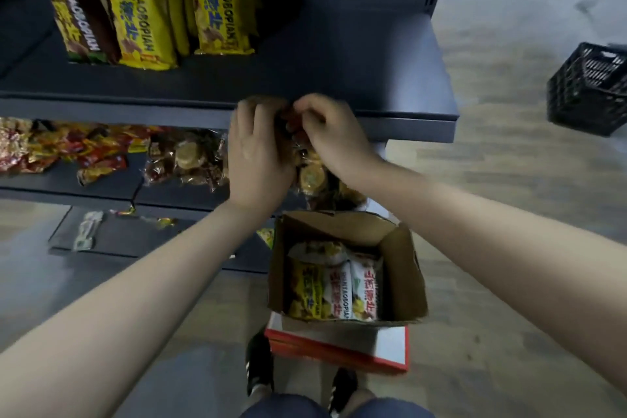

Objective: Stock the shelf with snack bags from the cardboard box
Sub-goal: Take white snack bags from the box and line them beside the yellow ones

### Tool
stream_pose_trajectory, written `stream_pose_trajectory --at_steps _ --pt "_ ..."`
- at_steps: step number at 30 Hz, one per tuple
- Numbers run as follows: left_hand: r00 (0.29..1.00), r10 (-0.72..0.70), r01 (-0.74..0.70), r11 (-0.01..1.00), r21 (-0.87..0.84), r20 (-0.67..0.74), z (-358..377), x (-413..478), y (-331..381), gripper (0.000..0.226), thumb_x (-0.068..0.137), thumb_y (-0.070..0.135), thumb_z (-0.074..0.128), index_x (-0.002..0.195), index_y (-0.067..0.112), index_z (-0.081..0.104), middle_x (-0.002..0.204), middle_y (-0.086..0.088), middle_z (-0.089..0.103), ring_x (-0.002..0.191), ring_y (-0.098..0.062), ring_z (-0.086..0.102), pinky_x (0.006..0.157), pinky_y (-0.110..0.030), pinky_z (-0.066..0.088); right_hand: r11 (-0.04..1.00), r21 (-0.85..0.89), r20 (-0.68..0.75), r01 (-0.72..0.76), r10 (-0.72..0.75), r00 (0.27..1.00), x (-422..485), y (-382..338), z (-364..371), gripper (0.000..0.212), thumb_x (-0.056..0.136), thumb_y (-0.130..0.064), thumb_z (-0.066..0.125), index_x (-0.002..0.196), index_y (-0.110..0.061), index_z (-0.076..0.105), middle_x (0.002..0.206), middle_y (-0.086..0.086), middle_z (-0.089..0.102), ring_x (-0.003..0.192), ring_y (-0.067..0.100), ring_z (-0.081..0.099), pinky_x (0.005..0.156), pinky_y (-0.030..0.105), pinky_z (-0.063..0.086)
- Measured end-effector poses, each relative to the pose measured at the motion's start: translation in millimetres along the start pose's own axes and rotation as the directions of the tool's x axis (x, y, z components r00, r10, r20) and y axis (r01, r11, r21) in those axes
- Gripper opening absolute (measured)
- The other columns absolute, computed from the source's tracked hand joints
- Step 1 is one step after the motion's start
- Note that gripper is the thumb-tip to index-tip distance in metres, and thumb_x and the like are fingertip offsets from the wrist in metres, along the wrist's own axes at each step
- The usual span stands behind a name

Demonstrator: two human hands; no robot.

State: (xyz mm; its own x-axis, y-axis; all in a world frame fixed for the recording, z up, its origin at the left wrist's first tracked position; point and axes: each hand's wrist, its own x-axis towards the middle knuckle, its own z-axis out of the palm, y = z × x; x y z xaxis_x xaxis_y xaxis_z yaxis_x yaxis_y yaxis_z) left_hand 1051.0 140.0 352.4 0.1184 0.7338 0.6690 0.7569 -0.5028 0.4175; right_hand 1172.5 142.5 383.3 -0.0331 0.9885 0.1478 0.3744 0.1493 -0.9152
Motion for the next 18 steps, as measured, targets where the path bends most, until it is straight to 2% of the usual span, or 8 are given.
stream_pose_trajectory --at_steps 3,6,8,11,13,15,16,18 --pt "0.997 -0.038 0.044 0.996 -0.084 0.074 9 -49 20 0.031 0.076 0.000 0.044 0.105 0.010 0.044 0.101 -0.020 0.051 0.088 -0.030 0.049 0.066 -0.032 0.042 0.999 -0.014 0.087 -0.048 0.049 0.995 -46 34 -2 0.021 0.096 -0.002 0.043 0.098 -0.013 0.062 0.093 -0.002 0.060 0.086 0.009 0.057 0.076 0.016 0.044" --pt "0.934 -0.149 0.169 0.985 -0.034 0.325 25 -96 22 0.026 0.081 0.005 0.042 0.106 0.006 0.049 0.100 -0.016 0.055 0.077 -0.034 0.058 0.052 -0.032 0.043 0.973 -0.120 0.188 -0.196 0.216 0.958 -79 80 -3 0.020 0.095 -0.003 0.042 0.091 -0.007 0.061 0.088 0.010 0.066 0.075 0.020 0.060 0.068 0.030 0.047" --pt "0.775 -0.298 0.249 0.954 0.164 0.558 38 -124 13 0.024 0.087 0.007 0.047 0.110 0.011 0.055 0.100 -0.011 0.062 0.082 -0.034 0.064 0.060 -0.035 0.046 0.916 -0.216 0.273 -0.338 0.389 0.880 -96 111 -3 0.023 0.095 -0.005 0.041 0.095 -0.008 0.064 0.083 0.009 0.064 0.064 0.015 0.056 0.057 0.024 0.044" --pt "0.441 -0.493 0.426 0.850 0.309 0.750 59 -148 -3 0.018 0.094 0.018 0.043 0.102 0.019 0.059 0.098 -0.004 0.066 0.092 -0.027 0.063 0.075 -0.033 0.049 0.771 -0.356 0.307 -0.528 0.630 0.713 -113 159 4 0.023 0.097 -0.011 0.041 0.099 -0.006 0.063 0.086 0.005 0.059 0.073 0.019 0.058 0.062 0.026 0.044" --pt "0.259 -0.527 0.547 0.771 0.327 0.809 74 -160 -12 0.023 0.095 0.018 0.039 0.081 0.016 0.057 0.081 -0.002 0.061 0.084 -0.024 0.062 0.072 -0.029 0.044 0.647 -0.438 0.314 -0.624 0.760 0.569 -119 185 7 0.022 0.098 -0.013 0.040 0.079 -0.009 0.051 0.077 0.007 0.051 0.069 0.021 0.051 0.059 0.028 0.041" --pt "0.094 -0.560 0.599 0.692 0.402 0.823 90 -171 -18 0.034 0.094 0.014 0.041 0.061 0.010 0.043 0.065 -0.005 0.047 0.066 -0.022 0.056 0.065 -0.031 0.037 0.550 -0.501 0.323 -0.668 0.835 0.446 -125 206 11 0.026 0.098 -0.011 0.040 0.073 -0.016 0.037 0.066 0.001 0.035 0.056 0.013 0.034 0.049 0.022 0.028" --pt "0.024 -0.578 0.615 0.652 0.443 0.816 97 -174 -19 0.034 0.093 0.011 0.043 0.060 0.003 0.041 0.065 -0.013 0.046 0.067 -0.028 0.056 0.064 -0.036 0.037 0.513 -0.517 0.328 -0.685 0.858 0.395 -127 216 13 0.023 0.098 -0.011 0.040 0.076 -0.015 0.038 0.064 0.000 0.031 0.053 0.011 0.029 0.048 0.022 0.022" --pt "-0.062 -0.606 0.623 0.597 0.505 0.793 114 -183 -26 0.023 0.091 0.008 0.046 0.076 -0.008 0.054 0.084 -0.025 0.057 0.096 -0.040 0.059 0.072 -0.039 0.044 0.468 -0.530 0.332 -0.707 0.882 0.335 -128 234 21 0.023 0.098 -0.011 0.040 0.076 -0.013 0.037 0.061 0.001 0.030 0.050 0.011 0.026 0.048 0.024 0.021"
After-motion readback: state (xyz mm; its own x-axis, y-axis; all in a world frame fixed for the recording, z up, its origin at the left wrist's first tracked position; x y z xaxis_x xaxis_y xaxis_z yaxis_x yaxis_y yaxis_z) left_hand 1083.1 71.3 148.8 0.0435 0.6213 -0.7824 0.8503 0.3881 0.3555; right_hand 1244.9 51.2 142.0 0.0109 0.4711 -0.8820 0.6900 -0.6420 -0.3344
